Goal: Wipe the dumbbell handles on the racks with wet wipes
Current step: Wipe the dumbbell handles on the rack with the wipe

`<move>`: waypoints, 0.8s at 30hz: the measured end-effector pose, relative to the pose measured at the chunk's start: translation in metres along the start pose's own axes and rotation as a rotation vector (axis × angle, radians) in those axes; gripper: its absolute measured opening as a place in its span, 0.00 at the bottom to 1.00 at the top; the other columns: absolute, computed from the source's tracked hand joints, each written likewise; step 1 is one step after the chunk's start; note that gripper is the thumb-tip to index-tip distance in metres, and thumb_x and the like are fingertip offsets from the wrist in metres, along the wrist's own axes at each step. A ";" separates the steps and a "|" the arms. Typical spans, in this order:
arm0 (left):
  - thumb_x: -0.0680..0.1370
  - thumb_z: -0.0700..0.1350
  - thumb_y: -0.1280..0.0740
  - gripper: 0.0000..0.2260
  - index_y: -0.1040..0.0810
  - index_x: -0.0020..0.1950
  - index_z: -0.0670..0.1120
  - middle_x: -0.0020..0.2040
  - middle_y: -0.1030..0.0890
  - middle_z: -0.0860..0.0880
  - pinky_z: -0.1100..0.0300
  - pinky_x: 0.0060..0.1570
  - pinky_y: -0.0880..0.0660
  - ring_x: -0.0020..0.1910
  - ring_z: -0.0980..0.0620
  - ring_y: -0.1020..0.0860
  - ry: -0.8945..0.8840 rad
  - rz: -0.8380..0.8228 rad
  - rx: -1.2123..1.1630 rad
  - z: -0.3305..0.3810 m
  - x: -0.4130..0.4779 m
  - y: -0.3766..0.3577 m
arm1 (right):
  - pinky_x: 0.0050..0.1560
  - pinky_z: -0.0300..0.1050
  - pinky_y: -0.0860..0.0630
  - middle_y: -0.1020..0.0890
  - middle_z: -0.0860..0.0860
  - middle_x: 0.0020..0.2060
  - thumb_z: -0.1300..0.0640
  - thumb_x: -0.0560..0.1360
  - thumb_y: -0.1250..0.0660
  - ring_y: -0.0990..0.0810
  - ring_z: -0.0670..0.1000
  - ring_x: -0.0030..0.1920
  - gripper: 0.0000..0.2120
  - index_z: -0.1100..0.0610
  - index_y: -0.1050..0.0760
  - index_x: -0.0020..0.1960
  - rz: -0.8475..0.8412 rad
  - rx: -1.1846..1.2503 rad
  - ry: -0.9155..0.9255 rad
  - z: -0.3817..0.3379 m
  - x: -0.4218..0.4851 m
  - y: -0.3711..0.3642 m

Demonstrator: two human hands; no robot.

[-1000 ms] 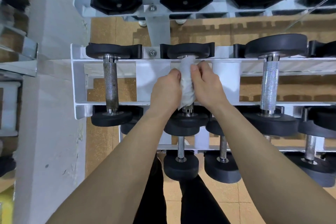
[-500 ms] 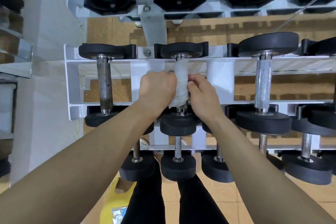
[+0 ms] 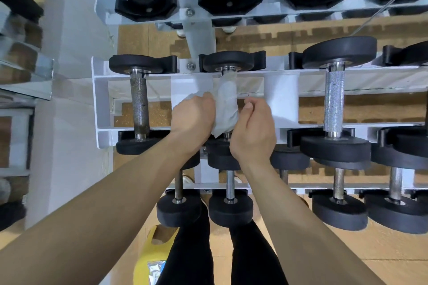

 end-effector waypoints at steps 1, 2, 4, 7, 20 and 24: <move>0.76 0.30 0.38 0.11 0.29 0.56 0.42 0.42 0.26 0.46 0.53 0.35 0.35 0.38 0.46 0.31 0.031 0.019 -0.072 -0.004 -0.003 -0.001 | 0.48 0.47 0.31 0.22 0.46 0.49 0.53 0.85 0.48 0.24 0.51 0.51 0.14 0.55 0.25 0.57 0.031 -0.007 0.008 -0.001 -0.002 0.004; 0.76 0.30 0.39 0.11 0.29 0.56 0.41 0.41 0.27 0.46 0.53 0.35 0.35 0.37 0.45 0.30 0.066 0.026 -0.136 -0.012 -0.007 -0.007 | 0.46 0.46 0.33 0.22 0.45 0.47 0.54 0.84 0.49 0.24 0.51 0.49 0.13 0.54 0.25 0.56 0.043 -0.017 0.004 -0.001 -0.003 0.006; 0.75 0.29 0.39 0.10 0.28 0.54 0.39 0.39 0.25 0.44 0.52 0.34 0.34 0.35 0.43 0.28 0.125 0.072 -0.200 -0.033 -0.018 -0.020 | 0.45 0.46 0.34 0.23 0.44 0.46 0.53 0.85 0.49 0.25 0.50 0.47 0.13 0.53 0.26 0.55 0.044 -0.040 -0.032 0.001 -0.003 0.007; 0.66 0.27 0.30 0.12 0.24 0.47 0.37 0.27 0.26 0.44 0.59 0.22 0.36 0.22 0.45 0.29 0.070 0.120 -0.066 -0.049 -0.044 -0.030 | 0.44 0.46 0.37 0.24 0.45 0.45 0.54 0.85 0.48 0.29 0.49 0.45 0.12 0.53 0.26 0.55 0.068 -0.037 -0.100 0.011 0.002 0.016; 0.78 0.36 0.34 0.03 0.23 0.48 0.43 0.39 0.24 0.51 0.62 0.37 0.23 0.40 0.52 0.24 0.099 -0.148 -1.737 -0.023 -0.058 0.039 | 0.60 0.36 0.30 0.19 0.40 0.56 0.48 0.85 0.50 0.23 0.42 0.58 0.17 0.45 0.23 0.61 -0.257 0.318 -0.030 -0.016 0.001 0.020; 0.70 0.33 0.38 0.13 0.22 0.52 0.41 0.45 0.20 0.44 0.57 0.41 0.21 0.44 0.47 0.20 -0.044 -0.282 -2.067 -0.010 -0.053 0.048 | 0.52 0.51 0.23 0.17 0.58 0.53 0.48 0.85 0.45 0.18 0.52 0.50 0.20 0.60 0.21 0.60 -0.464 0.556 -0.288 -0.017 0.009 0.029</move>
Point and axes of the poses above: each hand's wrist, its own x-axis towards the middle knuckle, its own y-axis out of the back of the hand, z = x × y, the point moved 7 cm from there along x, towards the middle knuckle
